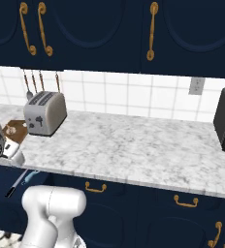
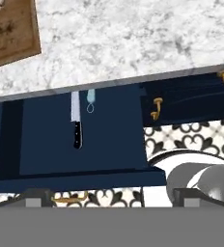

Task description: Place the appropriate cutting tool for cutting the garlic skin on the cutting board.

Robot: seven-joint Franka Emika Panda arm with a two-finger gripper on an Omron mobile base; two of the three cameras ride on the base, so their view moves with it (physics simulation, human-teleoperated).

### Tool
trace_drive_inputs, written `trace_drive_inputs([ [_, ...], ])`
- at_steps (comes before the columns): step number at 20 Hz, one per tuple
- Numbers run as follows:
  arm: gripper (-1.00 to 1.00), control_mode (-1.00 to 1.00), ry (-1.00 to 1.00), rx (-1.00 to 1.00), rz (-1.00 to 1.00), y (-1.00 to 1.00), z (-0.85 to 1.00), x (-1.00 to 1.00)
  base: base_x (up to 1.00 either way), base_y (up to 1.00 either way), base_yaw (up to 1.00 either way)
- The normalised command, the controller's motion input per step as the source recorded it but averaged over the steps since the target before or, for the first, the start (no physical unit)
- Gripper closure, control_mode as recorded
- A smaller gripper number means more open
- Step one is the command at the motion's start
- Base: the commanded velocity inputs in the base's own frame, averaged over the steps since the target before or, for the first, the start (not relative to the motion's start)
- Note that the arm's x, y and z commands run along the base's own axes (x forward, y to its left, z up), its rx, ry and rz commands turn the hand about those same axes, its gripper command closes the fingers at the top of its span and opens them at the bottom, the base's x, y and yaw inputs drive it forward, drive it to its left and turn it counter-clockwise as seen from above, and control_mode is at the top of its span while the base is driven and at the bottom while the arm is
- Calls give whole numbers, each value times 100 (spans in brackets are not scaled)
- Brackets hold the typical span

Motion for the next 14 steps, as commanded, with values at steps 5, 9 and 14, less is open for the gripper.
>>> trace_drive_inputs([
  [5, -100, -100, 11, 0, -22, 95, -62, 0, 0, 0, 0],
  [9, -100, -100, 20, 0, -20, 52, -55, 0, 0, 0, 0],
  [14, -100, -100, 20, 0, -3, 0, -51, 0, 0, 0, 0],
])
